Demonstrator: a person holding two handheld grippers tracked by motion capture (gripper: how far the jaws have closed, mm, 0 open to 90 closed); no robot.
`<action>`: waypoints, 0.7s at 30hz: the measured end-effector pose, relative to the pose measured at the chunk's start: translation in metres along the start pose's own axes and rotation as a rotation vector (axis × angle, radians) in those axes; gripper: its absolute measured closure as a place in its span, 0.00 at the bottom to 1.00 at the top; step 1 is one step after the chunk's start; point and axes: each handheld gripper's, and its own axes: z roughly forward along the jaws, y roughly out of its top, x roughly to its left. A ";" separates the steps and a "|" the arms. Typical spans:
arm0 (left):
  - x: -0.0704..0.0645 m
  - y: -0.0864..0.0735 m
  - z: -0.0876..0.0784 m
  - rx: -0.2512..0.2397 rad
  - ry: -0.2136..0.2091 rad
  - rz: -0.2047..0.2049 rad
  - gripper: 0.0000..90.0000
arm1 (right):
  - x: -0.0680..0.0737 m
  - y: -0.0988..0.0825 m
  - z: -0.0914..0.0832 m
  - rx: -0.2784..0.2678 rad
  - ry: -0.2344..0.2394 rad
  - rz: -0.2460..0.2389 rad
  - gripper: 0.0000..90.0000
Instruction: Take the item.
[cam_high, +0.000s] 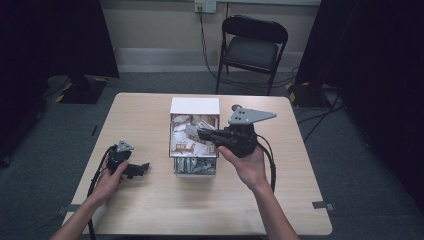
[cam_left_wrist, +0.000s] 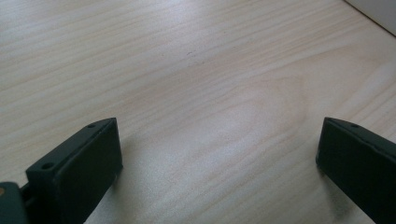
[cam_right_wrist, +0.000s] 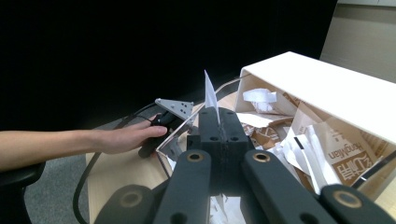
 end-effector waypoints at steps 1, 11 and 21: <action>0.000 0.000 0.000 0.000 0.000 0.000 0.00 | 0.000 0.000 -0.001 -0.001 -0.001 -0.001 1.00; 0.000 0.000 0.000 -0.003 0.001 -0.002 0.00 | 0.004 0.005 -0.010 -0.029 -0.008 -0.006 1.00; 0.000 0.000 0.000 -0.004 0.000 -0.005 0.00 | 0.003 0.009 -0.023 -0.057 -0.035 -0.013 1.00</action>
